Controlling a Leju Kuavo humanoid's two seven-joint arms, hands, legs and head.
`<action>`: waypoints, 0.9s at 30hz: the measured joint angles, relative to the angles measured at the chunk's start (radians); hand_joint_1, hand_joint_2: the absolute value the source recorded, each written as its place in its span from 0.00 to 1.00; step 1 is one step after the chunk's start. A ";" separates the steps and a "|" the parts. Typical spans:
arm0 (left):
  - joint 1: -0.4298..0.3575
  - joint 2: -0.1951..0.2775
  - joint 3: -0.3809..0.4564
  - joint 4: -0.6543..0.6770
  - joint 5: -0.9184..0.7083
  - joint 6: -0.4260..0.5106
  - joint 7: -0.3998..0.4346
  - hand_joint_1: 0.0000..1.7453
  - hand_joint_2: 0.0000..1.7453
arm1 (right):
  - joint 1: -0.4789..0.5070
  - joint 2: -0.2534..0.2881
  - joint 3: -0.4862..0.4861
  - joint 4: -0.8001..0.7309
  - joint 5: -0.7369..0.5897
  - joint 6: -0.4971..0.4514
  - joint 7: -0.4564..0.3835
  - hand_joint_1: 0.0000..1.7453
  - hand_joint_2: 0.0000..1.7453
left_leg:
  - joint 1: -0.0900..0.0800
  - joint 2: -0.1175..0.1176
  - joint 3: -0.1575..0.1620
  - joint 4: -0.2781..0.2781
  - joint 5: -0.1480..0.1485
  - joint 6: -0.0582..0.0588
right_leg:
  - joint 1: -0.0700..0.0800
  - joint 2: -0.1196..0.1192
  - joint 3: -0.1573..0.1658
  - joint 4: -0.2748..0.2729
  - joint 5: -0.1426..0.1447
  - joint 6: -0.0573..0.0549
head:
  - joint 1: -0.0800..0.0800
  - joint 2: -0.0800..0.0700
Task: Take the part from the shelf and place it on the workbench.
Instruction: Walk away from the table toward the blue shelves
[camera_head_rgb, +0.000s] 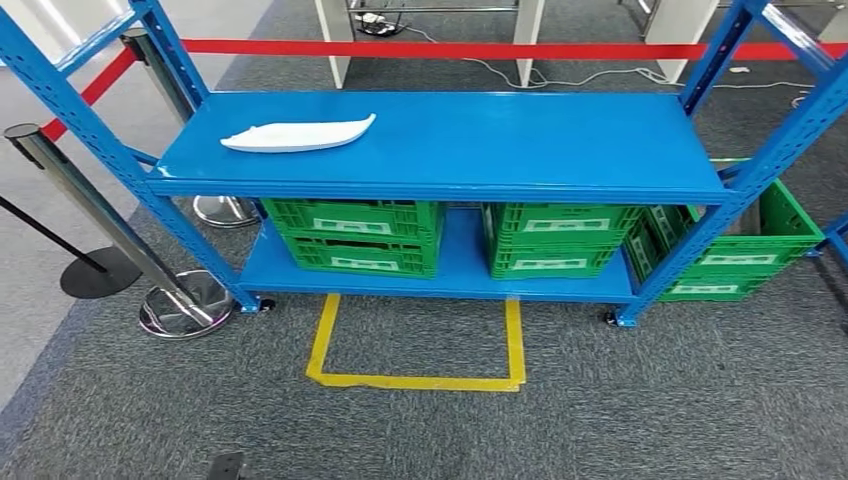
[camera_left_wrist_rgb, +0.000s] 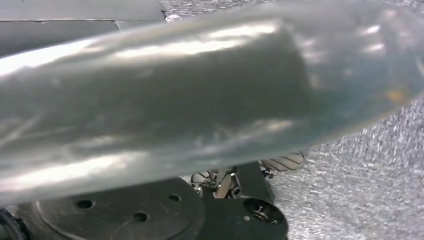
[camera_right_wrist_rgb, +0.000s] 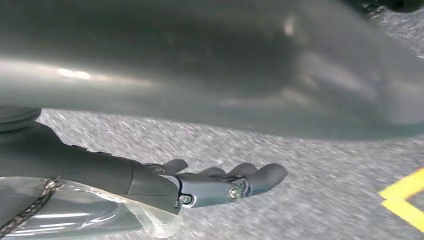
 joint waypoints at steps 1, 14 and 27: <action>0.002 -0.001 -0.001 0.000 -0.003 0.001 -0.009 0.00 0.00 | 0.001 -0.001 -0.008 0.000 -0.008 0.001 -0.003 0.00 0.00 | 0.000 0.012 -0.004 0.009 -0.007 -0.005 | 0.000 -0.011 0.003 -0.001 0.000 -0.006 | -0.002 0.000; -0.006 -0.004 -0.015 0.000 0.007 -0.001 -0.017 0.00 0.00 | 0.003 -0.006 -0.047 0.000 -0.029 0.051 0.004 0.00 0.00 | -0.027 0.202 -0.003 0.012 -0.004 0.019 | 0.021 -0.181 0.039 -0.006 -0.033 -0.011 | -0.011 0.000; 0.003 -0.005 -0.009 0.000 0.028 0.002 0.022 0.00 0.00 | -0.005 -0.007 -0.131 0.000 -0.120 0.231 0.044 0.00 0.00 | -0.013 0.110 0.010 -0.004 0.000 0.027 | 0.007 -0.052 -0.015 0.027 -0.003 0.014 | 0.004 0.000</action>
